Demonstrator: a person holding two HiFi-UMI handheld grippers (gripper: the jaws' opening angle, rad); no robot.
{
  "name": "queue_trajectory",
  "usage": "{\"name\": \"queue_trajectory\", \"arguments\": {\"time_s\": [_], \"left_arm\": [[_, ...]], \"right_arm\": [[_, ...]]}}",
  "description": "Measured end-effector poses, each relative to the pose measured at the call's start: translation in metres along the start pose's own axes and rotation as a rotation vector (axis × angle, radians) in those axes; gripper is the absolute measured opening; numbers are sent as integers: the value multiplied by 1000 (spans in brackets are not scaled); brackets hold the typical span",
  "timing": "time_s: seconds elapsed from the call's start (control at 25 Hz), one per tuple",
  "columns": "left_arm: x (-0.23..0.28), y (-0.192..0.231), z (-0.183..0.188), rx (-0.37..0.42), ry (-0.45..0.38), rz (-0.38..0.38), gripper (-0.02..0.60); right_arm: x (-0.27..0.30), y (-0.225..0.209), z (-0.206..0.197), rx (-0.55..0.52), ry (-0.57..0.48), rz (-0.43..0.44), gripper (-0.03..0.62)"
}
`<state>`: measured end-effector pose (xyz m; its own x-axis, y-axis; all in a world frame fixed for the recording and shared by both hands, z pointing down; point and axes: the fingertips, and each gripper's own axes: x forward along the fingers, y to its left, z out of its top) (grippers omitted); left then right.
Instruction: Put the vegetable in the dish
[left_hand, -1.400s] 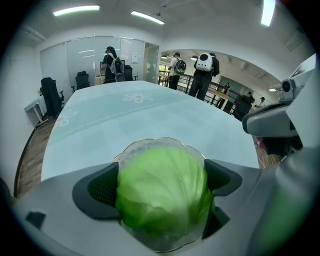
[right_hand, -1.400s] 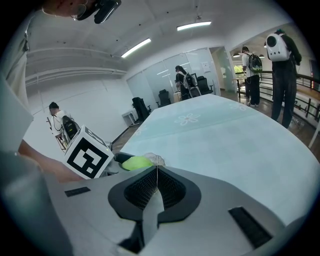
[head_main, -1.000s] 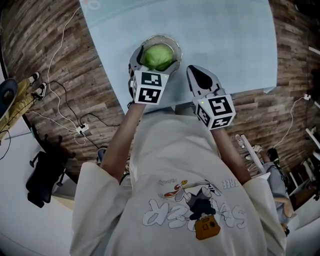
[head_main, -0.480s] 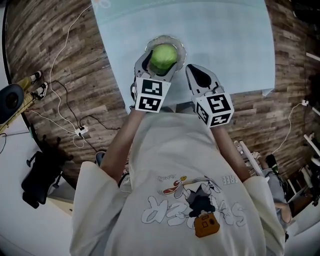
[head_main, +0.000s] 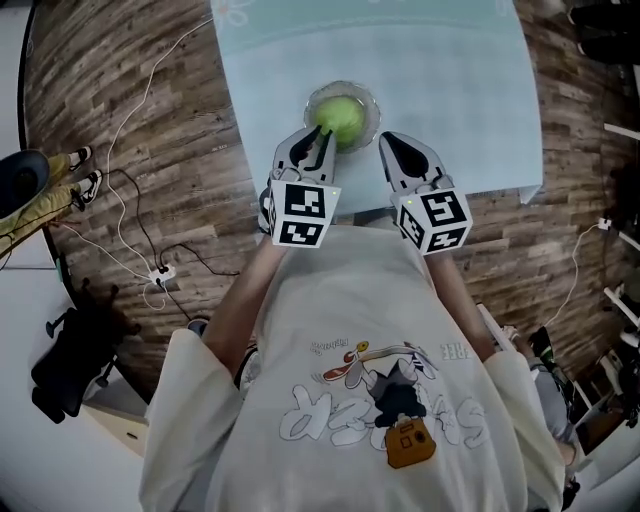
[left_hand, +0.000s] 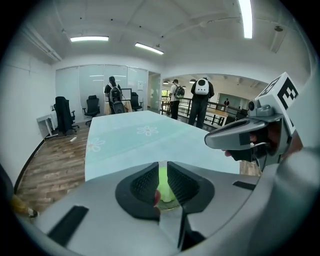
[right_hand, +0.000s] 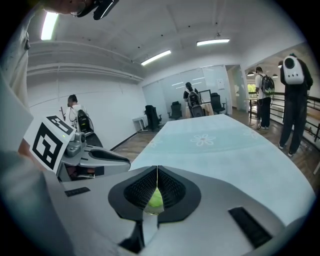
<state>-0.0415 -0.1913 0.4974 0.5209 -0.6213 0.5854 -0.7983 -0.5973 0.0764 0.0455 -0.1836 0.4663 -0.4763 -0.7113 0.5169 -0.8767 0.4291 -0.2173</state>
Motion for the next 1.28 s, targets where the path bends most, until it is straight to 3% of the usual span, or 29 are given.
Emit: {"name": "queue_trajectory", "arguments": {"time_s": [0.2, 0.44, 0.64, 0.84, 1.28], "left_arm": [[-35, 0, 24, -10, -53, -5, 12], [-69, -8, 48, -16, -113, -22, 8], [-79, -12, 43, 21, -114, -34, 8], [-87, -12, 43, 39, -129, -26, 8], [-94, -21, 37, 20, -129, -28, 8]], "right_arm": [[-13, 10, 9, 18, -49, -23, 23], [-30, 25, 26, 26, -114, -34, 23], [-34, 47, 36, 5, -154, -10, 23], [-35, 58, 34, -39, -124, 5, 23], [-45, 70, 27, -56, -126, 36, 23]]}}
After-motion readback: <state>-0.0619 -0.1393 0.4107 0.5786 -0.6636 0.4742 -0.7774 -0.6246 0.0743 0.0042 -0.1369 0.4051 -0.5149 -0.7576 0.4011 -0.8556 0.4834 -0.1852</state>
